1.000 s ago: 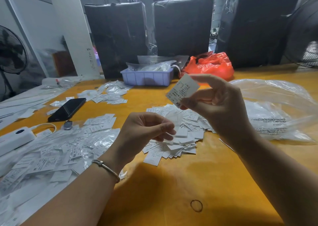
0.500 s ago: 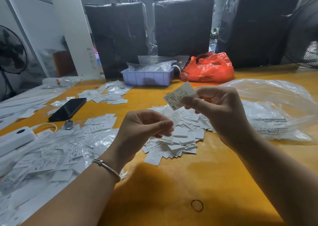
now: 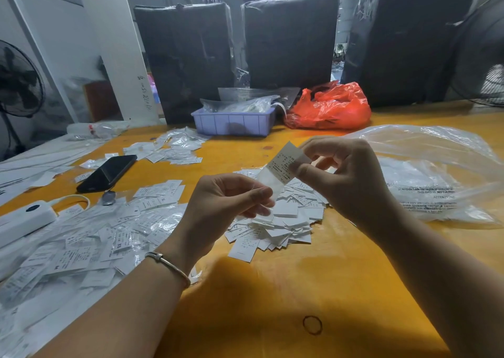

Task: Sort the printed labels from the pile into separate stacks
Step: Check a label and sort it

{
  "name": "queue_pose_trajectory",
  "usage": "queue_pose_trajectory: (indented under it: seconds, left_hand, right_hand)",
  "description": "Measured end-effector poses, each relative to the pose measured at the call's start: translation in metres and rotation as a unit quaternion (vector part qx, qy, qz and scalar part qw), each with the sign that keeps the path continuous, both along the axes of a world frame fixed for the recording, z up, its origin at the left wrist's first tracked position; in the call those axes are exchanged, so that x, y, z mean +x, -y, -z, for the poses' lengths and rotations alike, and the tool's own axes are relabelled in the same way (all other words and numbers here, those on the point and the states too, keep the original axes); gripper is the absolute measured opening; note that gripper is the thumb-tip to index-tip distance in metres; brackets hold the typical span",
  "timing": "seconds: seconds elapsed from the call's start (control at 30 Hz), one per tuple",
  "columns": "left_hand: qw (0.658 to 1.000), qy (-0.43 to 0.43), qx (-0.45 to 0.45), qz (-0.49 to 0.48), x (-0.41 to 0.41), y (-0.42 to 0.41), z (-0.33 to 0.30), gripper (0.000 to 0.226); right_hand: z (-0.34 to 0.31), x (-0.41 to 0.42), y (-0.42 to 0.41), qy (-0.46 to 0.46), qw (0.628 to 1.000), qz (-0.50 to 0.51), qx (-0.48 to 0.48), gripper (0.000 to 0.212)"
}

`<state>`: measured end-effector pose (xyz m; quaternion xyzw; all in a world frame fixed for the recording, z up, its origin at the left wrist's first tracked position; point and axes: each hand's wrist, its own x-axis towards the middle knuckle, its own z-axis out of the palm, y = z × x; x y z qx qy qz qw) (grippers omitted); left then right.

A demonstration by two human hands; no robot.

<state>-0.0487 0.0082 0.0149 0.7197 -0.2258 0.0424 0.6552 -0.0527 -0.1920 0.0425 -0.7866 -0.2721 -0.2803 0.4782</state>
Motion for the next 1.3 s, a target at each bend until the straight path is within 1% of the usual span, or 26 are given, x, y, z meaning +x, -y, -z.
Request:
queue_pose_trajectory:
  seconds: [0.07,0.2,0.23,0.3,0.4,0.47,0.57,0.6,0.63,0.73,0.83,0.97,1.07,1.13,1.17,1.2,1.23,1.27,1.3]
  left_hand:
    - [1.000,-0.004,0.007,0.004,0.001,0.000,0.001,0.023]
    - [0.999,-0.015,0.024,0.022,0.001,0.001,0.002,0.026]
    - [0.999,-0.017,0.025,0.026,0.001,0.001,0.002,0.026]
    - [0.999,-0.024,0.021,0.030,0.001,0.001,0.001,0.026]
    - [0.998,-0.031,0.027,0.036,0.001,0.002,0.000,0.032]
    - [0.998,-0.031,0.035,0.042,0.001,0.003,0.001,0.029]
    - [0.998,-0.028,0.039,0.041,0.001,0.004,0.002,0.025]
    - [0.998,-0.029,0.038,0.037,0.002,0.004,0.003,0.026]
    - [0.998,-0.031,0.036,0.032,0.002,0.003,0.003,0.026]
    - [0.998,-0.040,0.032,0.021,0.004,0.002,0.003,0.027]
    - [0.998,-0.045,0.036,0.020,0.005,0.002,0.004,0.027]
    - [0.998,-0.052,0.020,0.025,0.006,0.002,0.007,0.022]
    - [0.998,-0.060,0.015,0.011,0.007,0.002,0.006,0.016]
    - [0.998,-0.063,0.022,0.001,0.009,-0.001,0.005,0.018]
    - [0.997,-0.065,0.029,-0.011,0.010,-0.004,0.003,0.018]
    - [0.997,-0.064,0.044,-0.030,0.012,-0.008,0.001,0.014]
    - [0.994,-0.059,0.067,-0.055,0.014,-0.013,-0.001,0.010]
    - [0.990,-0.052,0.093,-0.088,0.016,-0.019,-0.002,0.010]
    - [0.984,-0.046,0.117,-0.127,0.020,-0.025,-0.002,0.013]
  right_hand:
    - [-0.001,0.001,0.001,-0.021,0.999,-0.034,0.004,0.009]
    - [-0.002,0.006,0.006,-0.114,0.983,-0.122,0.077,0.009]
    - [-0.001,0.007,0.007,-0.137,0.978,-0.132,0.088,0.010]
    - [0.001,0.009,0.008,-0.160,0.976,-0.121,0.081,0.012]
    - [0.004,0.010,0.007,-0.164,0.982,-0.078,0.053,0.007]
    - [0.005,0.010,0.005,-0.169,0.983,-0.064,0.036,0.010]
    - [0.006,0.008,0.001,-0.186,0.980,-0.072,-0.003,0.011]
    - [0.007,0.007,0.000,-0.185,0.980,-0.075,-0.013,0.008]
    - [0.006,0.006,-0.001,-0.179,0.981,-0.073,-0.012,0.003]
    - [0.002,0.005,0.000,-0.136,0.989,-0.049,0.035,0.014]
    - [0.000,0.001,-0.002,-0.112,0.993,-0.031,0.018,0.015]
    - [0.003,0.003,-0.005,-0.134,0.989,-0.068,-0.013,0.015]
    - [0.004,0.007,-0.001,-0.163,0.982,-0.087,-0.032,0.015]
    - [0.006,0.015,0.008,-0.170,0.984,-0.043,-0.020,0.013]
    - [0.008,0.021,0.014,-0.162,0.987,0.009,-0.018,0.014]
    - [0.012,0.028,0.021,-0.149,0.984,0.088,-0.036,0.017]
    - [0.016,0.034,0.030,-0.139,0.970,0.185,-0.073,0.019]
    - [0.019,0.039,0.038,-0.140,0.944,0.276,-0.114,0.019]
    - [0.022,0.042,0.045,-0.152,0.915,0.344,-0.146,0.017]
